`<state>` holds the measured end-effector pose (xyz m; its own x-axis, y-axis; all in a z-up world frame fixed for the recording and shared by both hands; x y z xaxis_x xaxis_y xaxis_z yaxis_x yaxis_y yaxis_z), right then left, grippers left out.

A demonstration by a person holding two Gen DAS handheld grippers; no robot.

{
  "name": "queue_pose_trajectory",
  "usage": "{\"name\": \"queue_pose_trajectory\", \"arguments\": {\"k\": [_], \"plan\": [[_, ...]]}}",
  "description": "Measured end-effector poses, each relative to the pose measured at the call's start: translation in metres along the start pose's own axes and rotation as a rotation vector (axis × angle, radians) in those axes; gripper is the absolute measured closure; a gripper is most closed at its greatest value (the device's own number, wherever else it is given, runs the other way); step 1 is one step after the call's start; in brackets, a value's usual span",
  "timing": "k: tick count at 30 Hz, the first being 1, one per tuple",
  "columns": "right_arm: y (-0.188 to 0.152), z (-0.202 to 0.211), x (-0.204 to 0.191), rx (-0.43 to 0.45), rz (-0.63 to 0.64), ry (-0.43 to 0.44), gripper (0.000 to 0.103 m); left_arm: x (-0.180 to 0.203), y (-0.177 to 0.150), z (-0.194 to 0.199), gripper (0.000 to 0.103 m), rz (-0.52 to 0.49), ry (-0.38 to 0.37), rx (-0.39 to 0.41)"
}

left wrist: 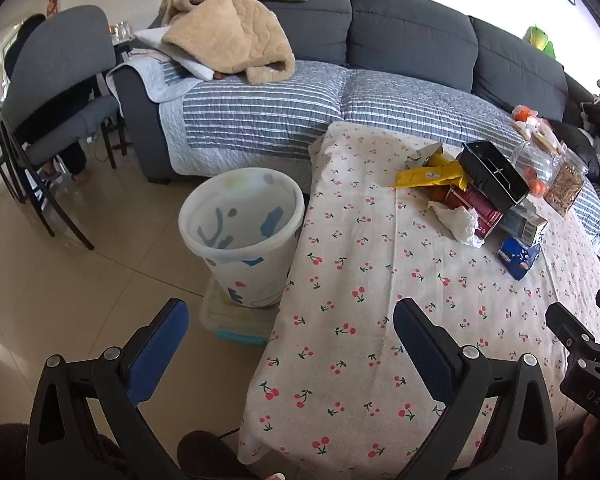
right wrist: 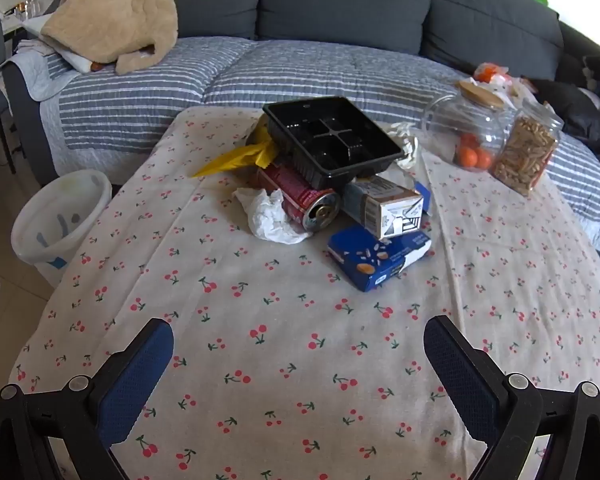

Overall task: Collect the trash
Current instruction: 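Move both tools toward the pile of trash on the table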

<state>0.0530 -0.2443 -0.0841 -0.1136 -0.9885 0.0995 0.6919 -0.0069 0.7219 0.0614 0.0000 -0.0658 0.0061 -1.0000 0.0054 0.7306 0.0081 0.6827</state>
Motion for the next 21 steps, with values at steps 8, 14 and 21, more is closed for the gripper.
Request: {"name": "queue_pose_trajectory", "arguments": {"k": [8, 14, 21], "plan": [[0.0001, 0.0001, -0.0002, 0.000, -0.002, 0.002, 0.000, -0.0004, 0.0002, 0.0010, 0.000, 0.001, 0.000, -0.001], [0.0009, -0.0008, 0.0004, -0.001, -0.007, 0.002, 0.000, -0.0002, -0.0015, -0.0012, 0.000, -0.003, 0.001, -0.002], [0.0012, 0.0001, 0.0008, 0.002, -0.007, 0.001, 0.000, 0.0003, -0.0015, -0.0029, 0.000, 0.002, -0.019, -0.015]]}}
Point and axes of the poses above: each gripper's, at about its wrist camera, not at the fingertips, and z roughly against the way its jaws point, x to its right, y to its top, the point moved 9 cm from there along -z, roughly the way its jaws point, and after that the axes turned 1 degree about z, right-handed, at the moved point
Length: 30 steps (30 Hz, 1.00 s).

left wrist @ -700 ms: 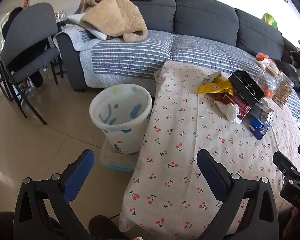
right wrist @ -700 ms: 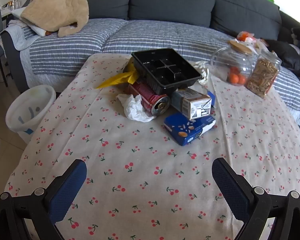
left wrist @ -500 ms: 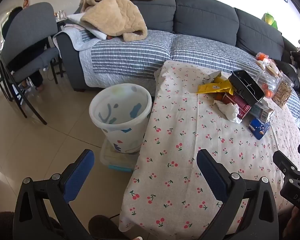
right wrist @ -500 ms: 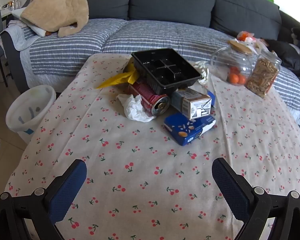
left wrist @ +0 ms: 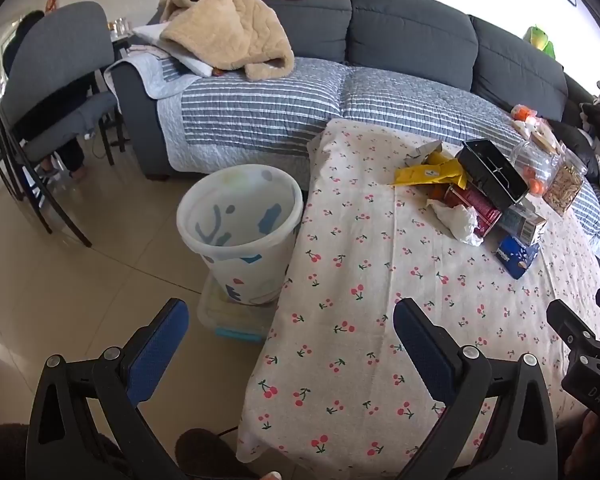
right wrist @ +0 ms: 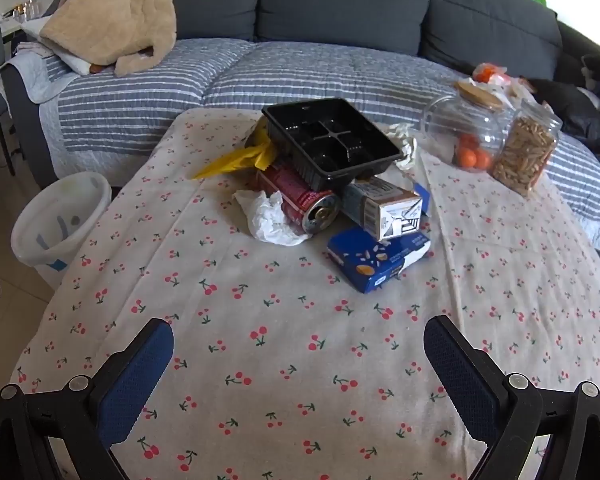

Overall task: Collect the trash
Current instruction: 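Move both tools toward the pile of trash on the table, then grasp the milk carton with the right tool while the left tool grasps the blue box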

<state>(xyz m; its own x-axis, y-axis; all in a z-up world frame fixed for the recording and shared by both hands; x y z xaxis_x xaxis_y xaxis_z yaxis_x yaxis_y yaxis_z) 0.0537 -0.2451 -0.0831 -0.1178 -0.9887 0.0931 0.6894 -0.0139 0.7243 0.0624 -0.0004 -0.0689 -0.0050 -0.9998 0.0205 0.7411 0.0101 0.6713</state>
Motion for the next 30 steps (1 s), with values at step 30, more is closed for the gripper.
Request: {"name": "queue_pose_trajectory", "arguments": {"k": [30], "plan": [[0.047, -0.024, 0.071, -0.208, -0.007, 0.086, 0.000, 0.071, 0.058, -0.035, 0.000, -0.224, -0.134, -0.116]]}}
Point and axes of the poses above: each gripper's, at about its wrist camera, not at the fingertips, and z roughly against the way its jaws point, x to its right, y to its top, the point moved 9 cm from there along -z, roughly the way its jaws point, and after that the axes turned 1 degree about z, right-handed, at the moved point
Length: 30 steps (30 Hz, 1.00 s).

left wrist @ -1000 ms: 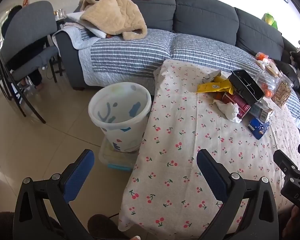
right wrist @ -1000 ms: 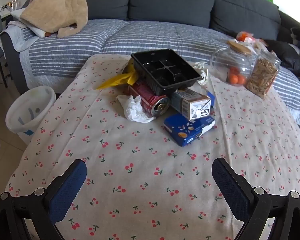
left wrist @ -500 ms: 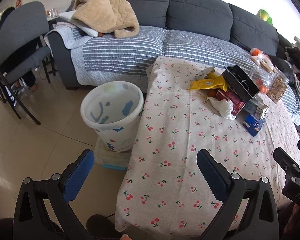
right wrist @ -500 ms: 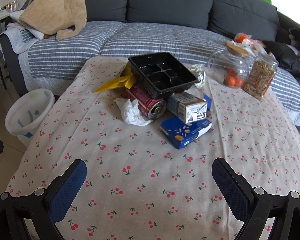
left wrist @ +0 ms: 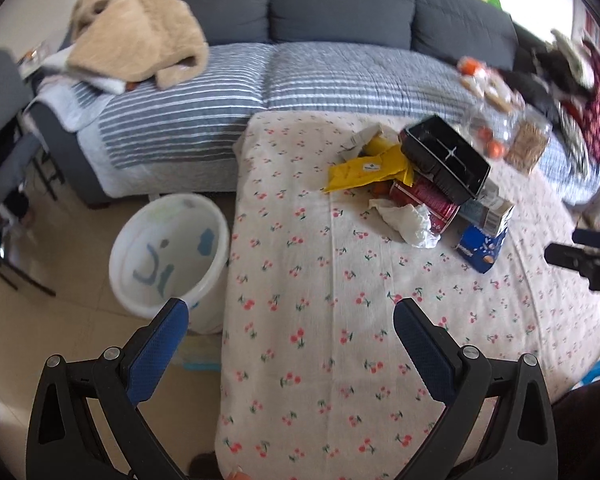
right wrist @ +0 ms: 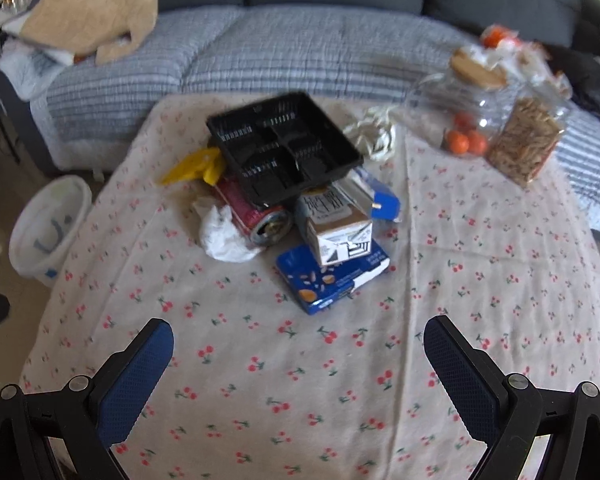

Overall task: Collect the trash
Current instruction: 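Grasp the milk carton with the right tool while the left tool grasps the blue box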

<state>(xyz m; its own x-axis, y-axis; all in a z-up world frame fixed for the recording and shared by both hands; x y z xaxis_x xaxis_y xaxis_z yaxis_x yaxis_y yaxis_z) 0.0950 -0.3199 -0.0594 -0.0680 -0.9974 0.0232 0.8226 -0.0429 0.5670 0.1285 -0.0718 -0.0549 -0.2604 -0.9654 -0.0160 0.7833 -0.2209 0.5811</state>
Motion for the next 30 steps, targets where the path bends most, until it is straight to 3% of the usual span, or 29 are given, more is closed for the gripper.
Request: {"name": "queue_pose_trajectory", "arguments": {"k": [3, 8, 11, 15, 18, 20, 22, 30], "plan": [[0.004, -0.028, 0.018, -0.084, -0.024, 0.043, 0.000, 0.009, 0.007, -0.018, 0.000, -0.020, -0.039, -0.012], [0.014, -0.066, 0.034, -0.088, -0.067, 0.104, 0.003, 0.017, -0.003, -0.058, 0.000, -0.033, -0.068, -0.095], [0.017, -0.086, 0.032, -0.139, -0.071, 0.126, 0.009, 0.019, 0.001, -0.072, 0.000, -0.015, -0.086, -0.110], [0.030, -0.104, 0.027, -0.145, -0.019, 0.125, 0.011, 0.026, 0.012, -0.084, 0.000, 0.009, -0.125, -0.115], [0.033, -0.118, 0.024, -0.166, 0.008, 0.126, 0.019, 0.038, 0.015, -0.090, 0.000, 0.007, -0.157, -0.126], [0.034, -0.127, 0.024, -0.181, 0.018, 0.117, 0.032, 0.049, 0.015, -0.092, 0.000, 0.000, -0.185, -0.133], [0.035, -0.132, 0.023, -0.191, 0.015, 0.125, 0.047, 0.060, 0.017, -0.091, 0.000, -0.005, -0.211, -0.133], [0.047, -0.094, 0.045, -0.104, -0.053, 0.139, 0.050, 0.130, 0.019, -0.081, 0.004, -0.099, -0.386, -0.112]]}}
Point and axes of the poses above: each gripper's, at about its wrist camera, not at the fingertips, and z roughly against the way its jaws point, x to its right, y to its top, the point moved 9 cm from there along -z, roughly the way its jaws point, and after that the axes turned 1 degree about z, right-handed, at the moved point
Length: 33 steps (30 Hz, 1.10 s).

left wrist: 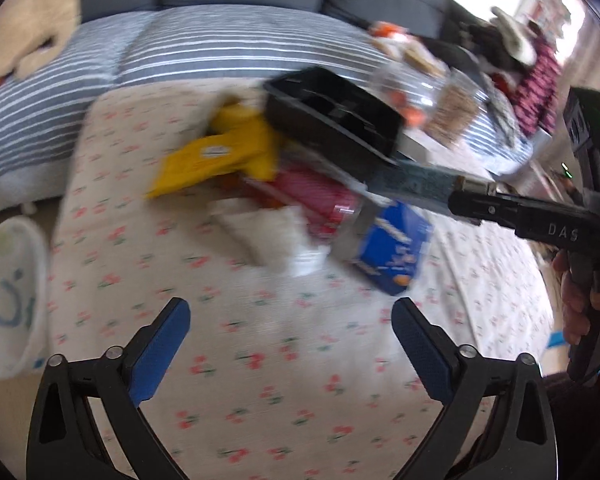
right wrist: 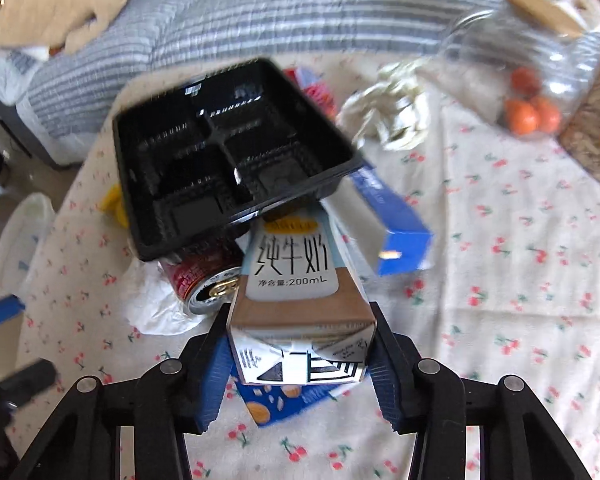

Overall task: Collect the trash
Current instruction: 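Grasp the milk carton with the right tool while the left tool grasps the blue box, then lift the blue biscuit box with the left tool and carry it to the white bin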

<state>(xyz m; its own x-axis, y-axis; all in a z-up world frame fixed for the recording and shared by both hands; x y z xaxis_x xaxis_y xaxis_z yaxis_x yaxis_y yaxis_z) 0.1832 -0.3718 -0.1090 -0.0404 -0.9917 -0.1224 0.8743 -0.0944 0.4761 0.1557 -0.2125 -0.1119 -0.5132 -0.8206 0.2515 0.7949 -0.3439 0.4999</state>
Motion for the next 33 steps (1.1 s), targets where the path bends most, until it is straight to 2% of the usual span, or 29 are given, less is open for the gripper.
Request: {"name": "queue_pose_trajectory", "arguments": {"k": [7, 11, 17, 22, 23, 27, 33], "plan": [[-0.022, 0.042, 0.042, 0.059, -0.093, -0.027, 0.050, 0.064, 0.001, -0.035, 0.010, -0.181, -0.081, -0.021], [-0.043, 0.059, 0.066, 0.074, -0.150, -0.042, 0.050, 0.084, 0.004, -0.059, 0.010, -0.223, -0.109, -0.036], [-0.074, 0.073, 0.097, 0.056, -0.222, -0.027, 0.050, 0.091, 0.011, -0.089, 0.010, -0.269, -0.075, -0.033], [-0.086, 0.080, 0.111, 0.055, -0.248, -0.022, 0.050, 0.094, 0.016, -0.108, 0.011, -0.283, -0.060, -0.040], [-0.089, 0.081, 0.113, 0.054, -0.252, -0.022, 0.050, 0.094, 0.016, -0.108, 0.013, -0.290, -0.053, -0.041], [-0.093, 0.081, 0.119, 0.046, -0.265, -0.015, 0.050, 0.093, 0.017, -0.109, 0.035, -0.314, -0.031, -0.045], [-0.093, 0.080, 0.117, 0.041, -0.260, -0.015, 0.050, 0.095, 0.011, -0.090, 0.036, -0.279, -0.093, -0.056]]}}
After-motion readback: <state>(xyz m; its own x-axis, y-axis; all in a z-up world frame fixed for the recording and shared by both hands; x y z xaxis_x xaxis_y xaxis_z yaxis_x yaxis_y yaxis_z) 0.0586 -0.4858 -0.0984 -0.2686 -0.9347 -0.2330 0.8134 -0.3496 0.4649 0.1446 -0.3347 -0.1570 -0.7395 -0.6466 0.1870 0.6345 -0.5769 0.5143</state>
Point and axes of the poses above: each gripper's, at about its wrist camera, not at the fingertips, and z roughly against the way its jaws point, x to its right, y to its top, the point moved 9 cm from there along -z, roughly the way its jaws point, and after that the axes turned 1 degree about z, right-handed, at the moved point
